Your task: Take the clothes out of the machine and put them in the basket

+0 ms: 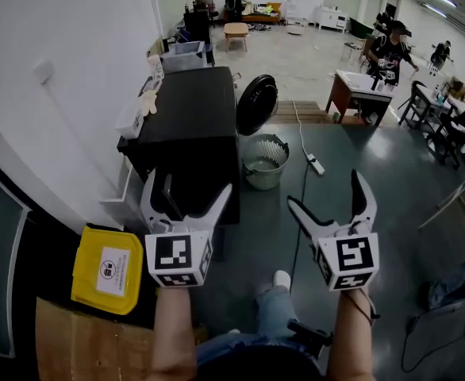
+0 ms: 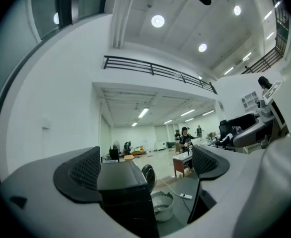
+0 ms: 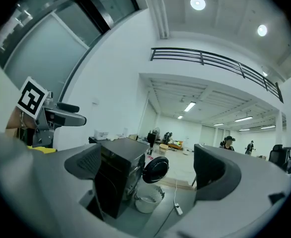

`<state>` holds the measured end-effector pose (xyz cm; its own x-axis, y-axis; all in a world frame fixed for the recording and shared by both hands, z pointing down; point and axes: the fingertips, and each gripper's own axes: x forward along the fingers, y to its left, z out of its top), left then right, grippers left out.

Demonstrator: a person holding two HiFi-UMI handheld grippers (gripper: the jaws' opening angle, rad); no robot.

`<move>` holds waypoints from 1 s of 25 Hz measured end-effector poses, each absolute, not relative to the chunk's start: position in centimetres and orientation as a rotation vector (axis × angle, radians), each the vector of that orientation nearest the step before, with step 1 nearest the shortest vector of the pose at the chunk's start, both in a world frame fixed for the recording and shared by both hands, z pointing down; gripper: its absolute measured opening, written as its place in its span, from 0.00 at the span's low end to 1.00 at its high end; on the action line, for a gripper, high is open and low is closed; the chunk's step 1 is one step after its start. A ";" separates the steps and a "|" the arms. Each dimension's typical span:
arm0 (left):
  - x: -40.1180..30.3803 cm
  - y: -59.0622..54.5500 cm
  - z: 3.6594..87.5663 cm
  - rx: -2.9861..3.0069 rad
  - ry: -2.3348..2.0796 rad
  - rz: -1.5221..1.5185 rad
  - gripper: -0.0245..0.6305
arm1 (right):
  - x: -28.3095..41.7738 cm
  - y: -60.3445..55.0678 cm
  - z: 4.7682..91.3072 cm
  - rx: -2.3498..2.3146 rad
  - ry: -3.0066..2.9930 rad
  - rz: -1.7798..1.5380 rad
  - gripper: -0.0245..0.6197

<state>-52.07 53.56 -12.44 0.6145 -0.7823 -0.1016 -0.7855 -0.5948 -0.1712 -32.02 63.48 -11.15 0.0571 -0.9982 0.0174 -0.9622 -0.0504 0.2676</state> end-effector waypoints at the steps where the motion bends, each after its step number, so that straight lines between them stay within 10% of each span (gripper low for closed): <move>1: -51.2 53.0 -12.4 -2.638 1.290 0.005 0.88 | -31.1 63.0 -11.2 2.128 -2.003 -0.250 0.91; 25: -31.3 38.5 -11.7 -2.607 1.408 -0.136 0.88 | -9.0 47.1 -12.2 2.068 -2.102 -0.201 0.90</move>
<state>-31.27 38.46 -11.71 0.5486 -0.8361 -0.0029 -0.8201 -0.5374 -0.1966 -8.99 47.08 -12.19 -0.0121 -0.9992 0.0376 -0.9741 0.0202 0.2254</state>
